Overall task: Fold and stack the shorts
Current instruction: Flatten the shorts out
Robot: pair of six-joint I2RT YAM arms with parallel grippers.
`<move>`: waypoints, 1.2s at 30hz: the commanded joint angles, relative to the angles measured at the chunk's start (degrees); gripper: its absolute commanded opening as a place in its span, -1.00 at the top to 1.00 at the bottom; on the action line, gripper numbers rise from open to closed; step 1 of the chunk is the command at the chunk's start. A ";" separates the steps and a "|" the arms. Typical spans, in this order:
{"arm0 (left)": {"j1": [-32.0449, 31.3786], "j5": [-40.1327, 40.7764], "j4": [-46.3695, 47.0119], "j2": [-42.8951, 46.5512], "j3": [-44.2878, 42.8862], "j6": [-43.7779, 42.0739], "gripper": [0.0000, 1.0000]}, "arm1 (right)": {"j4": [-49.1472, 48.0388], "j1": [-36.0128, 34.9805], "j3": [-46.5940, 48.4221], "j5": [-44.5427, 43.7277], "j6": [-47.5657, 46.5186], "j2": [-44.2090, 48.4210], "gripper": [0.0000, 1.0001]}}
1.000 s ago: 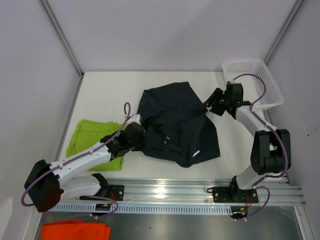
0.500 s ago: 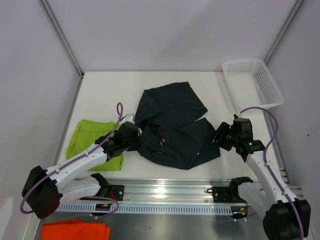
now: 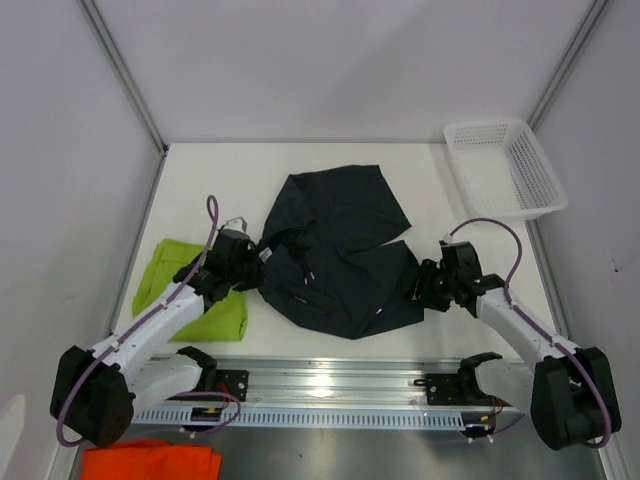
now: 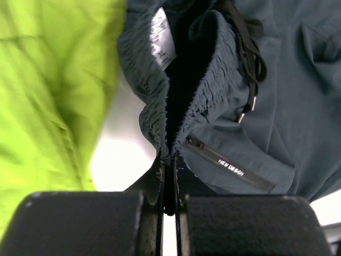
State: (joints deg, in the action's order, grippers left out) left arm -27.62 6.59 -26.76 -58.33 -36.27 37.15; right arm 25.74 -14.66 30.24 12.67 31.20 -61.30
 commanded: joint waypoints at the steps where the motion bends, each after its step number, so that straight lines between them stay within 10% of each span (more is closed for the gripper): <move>1: 4.75 -3.25 0.75 -1.78 -3.71 -4.10 1.00 | -4.02 -2.04 -0.88 -0.89 -0.79 -1.27 -0.02; 17: 10.13 -4.83 2.42 -4.78 -5.74 -4.45 1.00 | -12.37 -7.14 -2.03 5.00 -0.79 -10.24 0.06; 36: 10.21 -2.99 2.42 -6.27 -7.67 -3.83 1.00 | -5.70 -13.47 -5.36 5.52 4.48 1.97 0.21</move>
State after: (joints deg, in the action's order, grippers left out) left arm -18.02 2.81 -25.85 -64.51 -41.28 33.98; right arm 18.85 -27.68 25.98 17.50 34.63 -60.07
